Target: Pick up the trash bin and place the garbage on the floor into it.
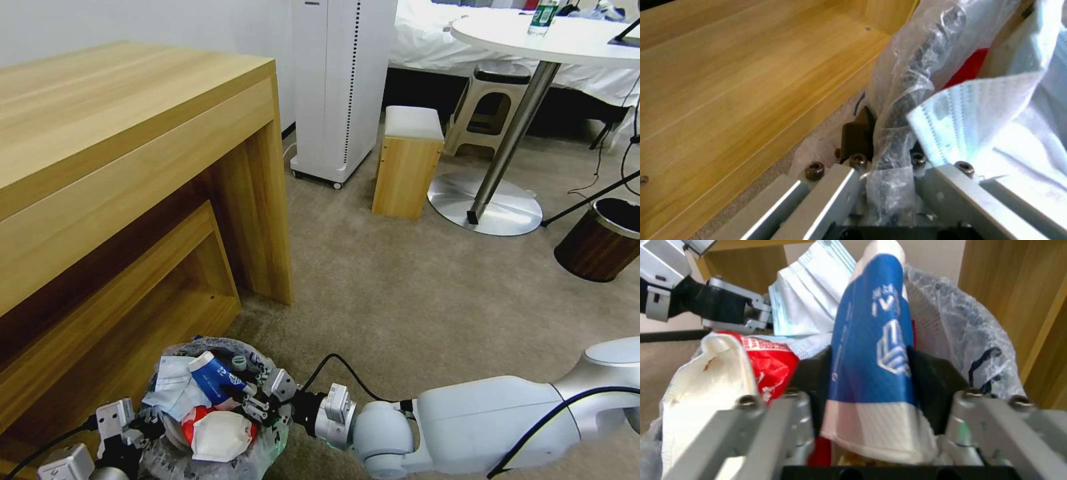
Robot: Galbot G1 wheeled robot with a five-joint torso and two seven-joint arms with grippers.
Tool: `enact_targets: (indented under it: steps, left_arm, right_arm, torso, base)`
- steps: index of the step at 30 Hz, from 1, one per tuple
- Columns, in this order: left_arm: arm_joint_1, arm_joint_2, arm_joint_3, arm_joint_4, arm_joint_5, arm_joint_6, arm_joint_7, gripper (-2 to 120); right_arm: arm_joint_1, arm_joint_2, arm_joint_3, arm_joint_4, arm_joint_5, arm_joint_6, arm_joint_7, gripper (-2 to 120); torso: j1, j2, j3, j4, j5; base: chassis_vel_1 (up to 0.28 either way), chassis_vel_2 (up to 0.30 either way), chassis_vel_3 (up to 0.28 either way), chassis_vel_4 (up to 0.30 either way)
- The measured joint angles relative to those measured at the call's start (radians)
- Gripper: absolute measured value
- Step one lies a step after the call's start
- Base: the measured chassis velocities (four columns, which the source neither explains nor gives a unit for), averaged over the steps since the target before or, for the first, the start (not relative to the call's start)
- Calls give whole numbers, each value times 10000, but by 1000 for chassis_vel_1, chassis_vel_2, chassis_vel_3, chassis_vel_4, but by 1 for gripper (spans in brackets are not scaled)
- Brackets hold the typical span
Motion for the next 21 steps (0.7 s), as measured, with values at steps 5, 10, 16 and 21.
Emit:
enact_targets:
  steps: [5, 10, 16, 21]
  left_arm:
    - [10, 6, 5, 25, 0, 22, -4, 0]
    - [27, 12, 4, 33, 7, 30, -4, 0]
    - [26, 10, 7, 77, 21, 32, -4, 0]
    - [41, 9, 9, 109, 41, 35, -4, 0]
  right_arm:
    - [-24, 8, 164, 61, -27, 25, -19, 68]
    - [-20, -3, 303, 229, -41, 36, -35, 83]
    - [-58, -43, 603, 506, -95, 46, -43, 100]
    - [-253, -110, 1421, 819, -96, 34, -40, 100]
  torso:
    - [0, 0, 0, 1, -1]
    - [0, 0, 0, 0, -1]
    - [0, 0, 0, 1, 0]
    - [0, 0, 0, 0, 0]
  base:
    - [0, 0, 0, 0]
    - [0, 0, 0, 0]
    - [0, 0, 0, 0]
    - [0, 0, 0, 0]
